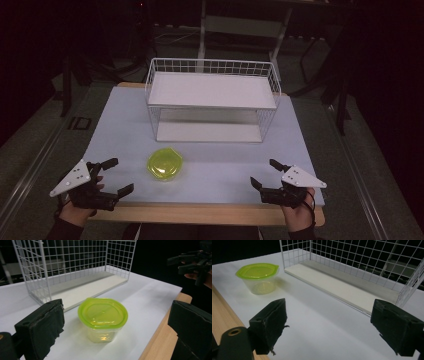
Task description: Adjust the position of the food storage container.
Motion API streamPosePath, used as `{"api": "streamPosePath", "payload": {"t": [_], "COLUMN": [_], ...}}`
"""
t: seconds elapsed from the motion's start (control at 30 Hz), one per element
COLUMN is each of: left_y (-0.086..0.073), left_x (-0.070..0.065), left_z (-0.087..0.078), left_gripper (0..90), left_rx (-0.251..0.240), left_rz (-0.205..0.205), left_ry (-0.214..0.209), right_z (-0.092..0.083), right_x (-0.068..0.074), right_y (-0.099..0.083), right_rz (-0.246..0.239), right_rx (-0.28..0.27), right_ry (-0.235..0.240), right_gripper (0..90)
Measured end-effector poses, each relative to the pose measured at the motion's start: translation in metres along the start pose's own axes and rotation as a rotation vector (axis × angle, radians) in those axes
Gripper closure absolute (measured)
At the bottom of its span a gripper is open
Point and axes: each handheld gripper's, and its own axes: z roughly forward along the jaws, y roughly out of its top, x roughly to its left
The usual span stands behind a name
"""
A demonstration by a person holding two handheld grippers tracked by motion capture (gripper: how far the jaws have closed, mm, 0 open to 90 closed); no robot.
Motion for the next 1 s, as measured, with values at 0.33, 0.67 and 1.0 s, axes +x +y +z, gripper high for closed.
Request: {"api": "streamPosePath", "payload": {"t": [0.33, 0.67, 1.0], "left_y": [0.019, 0.047, 0.061], "left_x": [-0.021, -0.019, 0.011], "left_z": [0.0, 0.0, 0.017], "left_gripper": [1.6, 1.6, 27.1], "left_rx": [-0.013, -0.014, 0.05], "left_rz": [0.052, 0.007, -0.053], "left_ry": [-0.119, -0.085, 0.067], "right_z": [-0.005, -0.006, -0.004], "right_x": [0.005, 0.009, 0.012], "right_y": [0.006, 0.009, 0.009], "right_rz": [0.007, 0.003, 0.006], "right_rx": [-0.028, -0.046, -0.042], "right_ry": [-0.005, 0.016, 0.028], "right_gripper": [13.3, 13.3, 13.3]}}
